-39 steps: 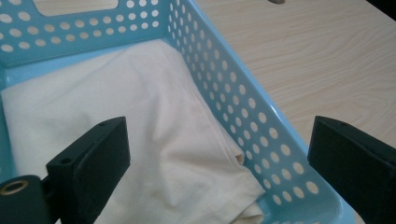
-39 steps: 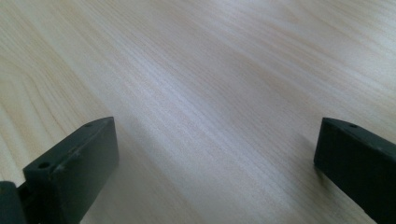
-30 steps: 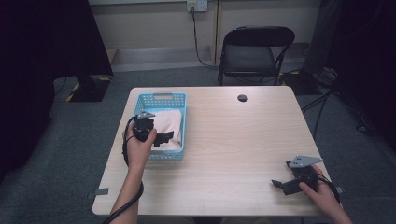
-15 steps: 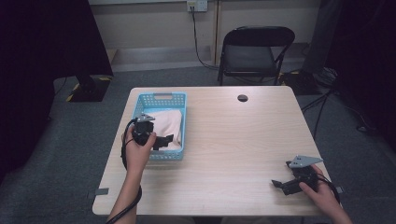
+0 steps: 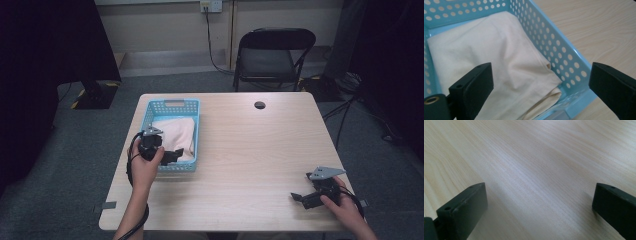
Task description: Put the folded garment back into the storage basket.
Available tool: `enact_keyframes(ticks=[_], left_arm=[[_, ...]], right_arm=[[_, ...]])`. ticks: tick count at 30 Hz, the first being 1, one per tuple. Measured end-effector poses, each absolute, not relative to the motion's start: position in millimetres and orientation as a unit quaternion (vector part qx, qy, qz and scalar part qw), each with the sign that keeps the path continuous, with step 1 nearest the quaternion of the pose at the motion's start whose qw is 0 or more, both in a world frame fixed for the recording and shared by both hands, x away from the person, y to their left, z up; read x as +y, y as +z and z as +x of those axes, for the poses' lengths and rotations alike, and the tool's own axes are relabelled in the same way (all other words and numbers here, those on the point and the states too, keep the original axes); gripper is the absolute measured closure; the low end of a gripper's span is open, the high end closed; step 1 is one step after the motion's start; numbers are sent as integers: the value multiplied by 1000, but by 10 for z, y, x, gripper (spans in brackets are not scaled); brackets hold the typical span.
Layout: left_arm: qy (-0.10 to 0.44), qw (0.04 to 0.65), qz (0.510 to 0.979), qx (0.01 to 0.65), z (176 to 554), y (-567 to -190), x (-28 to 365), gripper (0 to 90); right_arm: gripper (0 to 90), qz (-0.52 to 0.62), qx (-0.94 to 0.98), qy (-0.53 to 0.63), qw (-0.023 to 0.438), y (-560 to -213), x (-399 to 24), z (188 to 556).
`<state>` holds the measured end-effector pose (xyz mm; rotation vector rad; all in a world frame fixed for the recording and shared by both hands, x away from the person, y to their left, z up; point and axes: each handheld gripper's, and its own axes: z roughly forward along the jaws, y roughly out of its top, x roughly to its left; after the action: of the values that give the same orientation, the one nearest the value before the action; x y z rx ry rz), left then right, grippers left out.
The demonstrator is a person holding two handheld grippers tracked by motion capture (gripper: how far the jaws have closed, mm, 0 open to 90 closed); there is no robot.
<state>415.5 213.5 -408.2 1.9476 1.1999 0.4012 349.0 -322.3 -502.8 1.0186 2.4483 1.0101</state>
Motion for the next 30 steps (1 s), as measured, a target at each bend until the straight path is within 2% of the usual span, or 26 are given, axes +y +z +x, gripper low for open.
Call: enact_keyframes(ticks=[30], left_arm=[[156,407,766,472,3941,-4195,2310,52]], right_arm=[[0,355,853,352,151,-5028,-3223,3490]])
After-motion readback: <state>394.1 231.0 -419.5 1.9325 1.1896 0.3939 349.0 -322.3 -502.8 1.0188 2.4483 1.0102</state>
